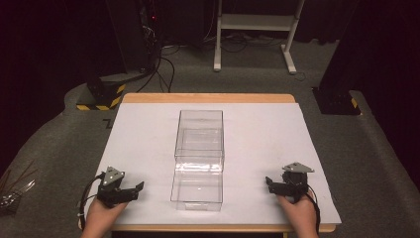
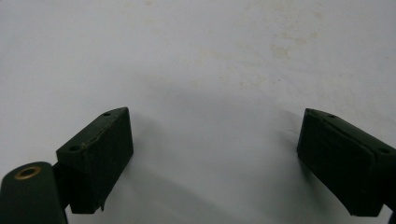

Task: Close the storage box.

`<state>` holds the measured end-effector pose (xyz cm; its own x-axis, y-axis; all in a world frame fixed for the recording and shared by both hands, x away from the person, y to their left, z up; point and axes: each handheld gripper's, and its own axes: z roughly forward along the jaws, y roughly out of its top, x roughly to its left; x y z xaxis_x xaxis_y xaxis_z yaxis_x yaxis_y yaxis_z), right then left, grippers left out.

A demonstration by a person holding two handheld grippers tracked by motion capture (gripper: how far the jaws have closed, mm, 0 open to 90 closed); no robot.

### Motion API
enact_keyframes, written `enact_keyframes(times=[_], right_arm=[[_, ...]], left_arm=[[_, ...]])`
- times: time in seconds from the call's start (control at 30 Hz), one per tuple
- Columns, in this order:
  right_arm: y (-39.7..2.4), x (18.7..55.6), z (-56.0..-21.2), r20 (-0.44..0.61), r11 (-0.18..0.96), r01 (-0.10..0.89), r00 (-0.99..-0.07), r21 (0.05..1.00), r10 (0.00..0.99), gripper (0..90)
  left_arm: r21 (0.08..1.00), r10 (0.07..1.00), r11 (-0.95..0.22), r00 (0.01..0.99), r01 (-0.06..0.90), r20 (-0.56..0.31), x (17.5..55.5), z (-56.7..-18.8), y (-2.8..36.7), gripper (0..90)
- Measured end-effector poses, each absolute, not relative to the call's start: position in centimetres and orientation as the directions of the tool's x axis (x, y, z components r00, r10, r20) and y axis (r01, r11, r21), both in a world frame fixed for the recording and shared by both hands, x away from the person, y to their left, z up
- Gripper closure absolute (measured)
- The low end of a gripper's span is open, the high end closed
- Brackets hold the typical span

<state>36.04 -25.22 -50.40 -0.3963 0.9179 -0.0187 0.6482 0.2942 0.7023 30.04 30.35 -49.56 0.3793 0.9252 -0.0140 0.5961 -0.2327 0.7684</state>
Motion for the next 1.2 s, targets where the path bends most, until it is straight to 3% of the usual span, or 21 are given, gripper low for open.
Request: enact_keyframes(times=[1.2], right_arm=[[-25.2,36.0,-50.4,-0.020,0.295,0.647,-0.397,0.703,0.918,10.7]], left_arm=[[0.856,0.836,-0.249,0.546,0.453,-0.046,26.6,-45.5,25.1,15.4]])
